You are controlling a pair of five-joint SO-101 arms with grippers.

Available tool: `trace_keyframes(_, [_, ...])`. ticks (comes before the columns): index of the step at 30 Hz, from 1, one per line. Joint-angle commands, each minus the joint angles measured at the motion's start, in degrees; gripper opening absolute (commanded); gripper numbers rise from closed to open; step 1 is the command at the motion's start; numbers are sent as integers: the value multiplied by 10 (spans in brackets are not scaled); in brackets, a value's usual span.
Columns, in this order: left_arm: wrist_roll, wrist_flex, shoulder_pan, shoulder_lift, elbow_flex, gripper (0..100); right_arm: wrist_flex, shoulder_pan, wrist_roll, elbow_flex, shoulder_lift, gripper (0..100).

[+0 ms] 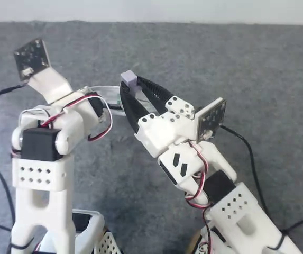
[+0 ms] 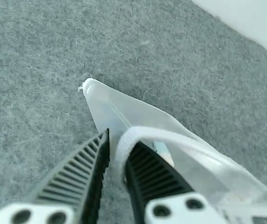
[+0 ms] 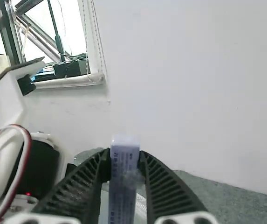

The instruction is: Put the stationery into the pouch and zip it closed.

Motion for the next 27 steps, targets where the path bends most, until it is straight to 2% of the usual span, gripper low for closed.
trace_keyframes(1, [7, -24, -4, -28, -3, 11, -32, -1, -3, -2, -15, 6])
trace_keyframes(7, [7, -24, -4, -28, -2, 11, -36, -1, -3, 1, 7, 6])
trace_keyframes(15, [7, -24, -4, -28, -2, 11, -113, -1, -3, 4, 100, 6])
trace_keyframes(22, [7, -24, -4, -28, -2, 11, -111, -1, -3, 6, 111, 6])
trace_keyframes(27, [7, -24, -4, -28, -1, 11, -161, -1, -3, 40, 111, 6])
